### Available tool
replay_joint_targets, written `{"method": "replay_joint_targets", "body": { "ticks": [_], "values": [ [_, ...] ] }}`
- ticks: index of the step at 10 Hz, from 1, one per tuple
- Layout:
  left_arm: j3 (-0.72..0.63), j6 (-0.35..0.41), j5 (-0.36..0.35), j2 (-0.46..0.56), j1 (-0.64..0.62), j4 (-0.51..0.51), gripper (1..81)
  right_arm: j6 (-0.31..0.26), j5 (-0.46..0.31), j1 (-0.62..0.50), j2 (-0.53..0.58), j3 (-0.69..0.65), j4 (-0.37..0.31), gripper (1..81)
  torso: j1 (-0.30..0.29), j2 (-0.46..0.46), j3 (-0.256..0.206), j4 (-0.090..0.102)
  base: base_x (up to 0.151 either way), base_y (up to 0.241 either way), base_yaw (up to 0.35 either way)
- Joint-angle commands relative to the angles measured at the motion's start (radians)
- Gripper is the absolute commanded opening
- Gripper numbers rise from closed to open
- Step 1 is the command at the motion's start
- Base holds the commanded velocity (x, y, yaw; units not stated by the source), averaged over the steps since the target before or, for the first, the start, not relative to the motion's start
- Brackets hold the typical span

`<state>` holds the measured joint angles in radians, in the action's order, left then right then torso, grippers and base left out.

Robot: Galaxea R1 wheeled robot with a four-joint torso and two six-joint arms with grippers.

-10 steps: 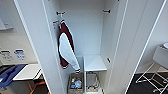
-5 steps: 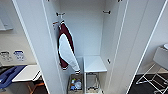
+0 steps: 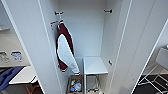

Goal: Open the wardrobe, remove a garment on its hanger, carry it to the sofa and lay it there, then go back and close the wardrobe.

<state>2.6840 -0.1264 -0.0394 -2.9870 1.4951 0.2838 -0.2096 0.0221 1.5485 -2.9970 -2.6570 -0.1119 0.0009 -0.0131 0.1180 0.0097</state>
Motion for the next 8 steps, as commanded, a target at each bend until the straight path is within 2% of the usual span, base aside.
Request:
{"method": "replay_joint_targets", "body": {
  "ticks": [1,8],
  "values": [
    [-0.004,0.008,0.052,0.003,-0.034,-0.008,81.1,-0.002,-0.064,-0.034,0.002,0.003,-0.002,81.1,0.000,0.000,0.000,0.000,0.093,0.000,0.000],
    [-0.004,0.007,0.053,0.005,-0.034,-0.009,81.1,-0.002,-0.064,-0.034,0.004,0.000,-0.006,81.1,0.000,0.000,0.000,0.000,0.086,0.000,0.000]
  ]
}}
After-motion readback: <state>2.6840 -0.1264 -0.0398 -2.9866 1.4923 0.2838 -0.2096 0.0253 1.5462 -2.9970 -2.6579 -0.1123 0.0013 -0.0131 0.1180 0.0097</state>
